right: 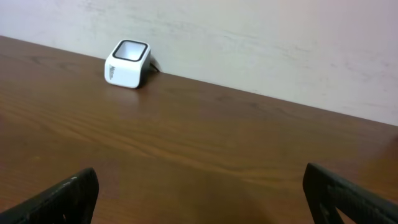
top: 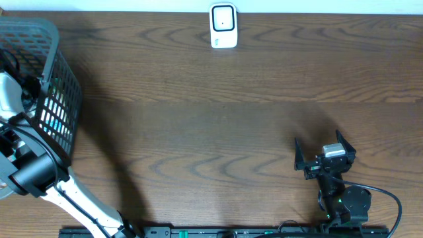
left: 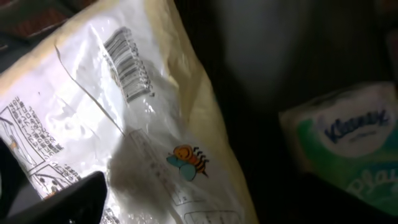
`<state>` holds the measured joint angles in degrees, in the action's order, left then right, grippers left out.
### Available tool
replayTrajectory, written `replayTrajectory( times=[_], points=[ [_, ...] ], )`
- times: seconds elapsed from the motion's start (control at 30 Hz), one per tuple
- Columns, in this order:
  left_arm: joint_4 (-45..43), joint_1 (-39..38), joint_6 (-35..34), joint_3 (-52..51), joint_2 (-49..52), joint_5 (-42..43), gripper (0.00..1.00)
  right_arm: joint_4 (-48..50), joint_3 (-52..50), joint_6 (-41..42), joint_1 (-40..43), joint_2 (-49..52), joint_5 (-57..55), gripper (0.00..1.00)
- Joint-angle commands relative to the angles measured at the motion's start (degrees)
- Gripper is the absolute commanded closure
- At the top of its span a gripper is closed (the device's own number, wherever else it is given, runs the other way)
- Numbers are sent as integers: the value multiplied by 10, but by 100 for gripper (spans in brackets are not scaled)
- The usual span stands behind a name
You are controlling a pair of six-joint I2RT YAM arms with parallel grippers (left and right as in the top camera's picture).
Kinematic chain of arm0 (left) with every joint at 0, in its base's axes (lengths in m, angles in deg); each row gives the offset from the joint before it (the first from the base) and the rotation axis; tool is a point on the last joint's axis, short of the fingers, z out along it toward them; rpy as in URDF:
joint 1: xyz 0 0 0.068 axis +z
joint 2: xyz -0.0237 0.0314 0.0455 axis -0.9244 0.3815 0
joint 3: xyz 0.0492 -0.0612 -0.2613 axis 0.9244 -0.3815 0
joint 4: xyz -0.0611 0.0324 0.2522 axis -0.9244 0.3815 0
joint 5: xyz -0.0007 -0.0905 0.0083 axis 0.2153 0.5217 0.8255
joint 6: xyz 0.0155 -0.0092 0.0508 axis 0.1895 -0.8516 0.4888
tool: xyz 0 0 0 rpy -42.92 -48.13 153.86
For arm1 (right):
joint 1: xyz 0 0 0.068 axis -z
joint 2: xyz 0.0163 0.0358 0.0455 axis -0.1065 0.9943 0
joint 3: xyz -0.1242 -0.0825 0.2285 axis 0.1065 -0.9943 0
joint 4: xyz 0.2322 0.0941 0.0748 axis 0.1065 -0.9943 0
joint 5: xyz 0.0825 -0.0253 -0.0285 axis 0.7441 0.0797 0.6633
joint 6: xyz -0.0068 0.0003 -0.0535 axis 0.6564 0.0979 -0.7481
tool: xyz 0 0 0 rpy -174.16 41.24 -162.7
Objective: Scan the item barcode
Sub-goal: 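Reach down with the left gripper and grasp the white snack bag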
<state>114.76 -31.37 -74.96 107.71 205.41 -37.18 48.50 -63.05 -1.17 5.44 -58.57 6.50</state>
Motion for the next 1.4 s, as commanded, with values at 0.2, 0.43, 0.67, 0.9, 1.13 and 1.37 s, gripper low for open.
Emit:
replayTrajectory(
  times=[0.2, 0.43, 0.67, 0.9, 1.13, 1.37],
  points=[
    [68, -2, 15, -4, 4, 1, 43, -2, -1, -2, -5, -3, 0, 1],
    [107, -2, 11, -4, 4, 1, 81, -2, -1, -2, -5, -3, 0, 1],
    [138, -1, 9, -3, -1, 2, 93, -2, -1, -2, -5, -3, 0, 1],
    [134, 0, -40, -3, -68, 1, 93, -2, -1, -2, -5, -3, 0, 1],
    [104, 0, -39, -3, -170, 1, 93, -2, -1, -2, -5, -3, 0, 1],
    [106, 0, -38, -6, -205, 1, 93, -2, -1, -2, -5, -3, 0, 1]
  ],
)
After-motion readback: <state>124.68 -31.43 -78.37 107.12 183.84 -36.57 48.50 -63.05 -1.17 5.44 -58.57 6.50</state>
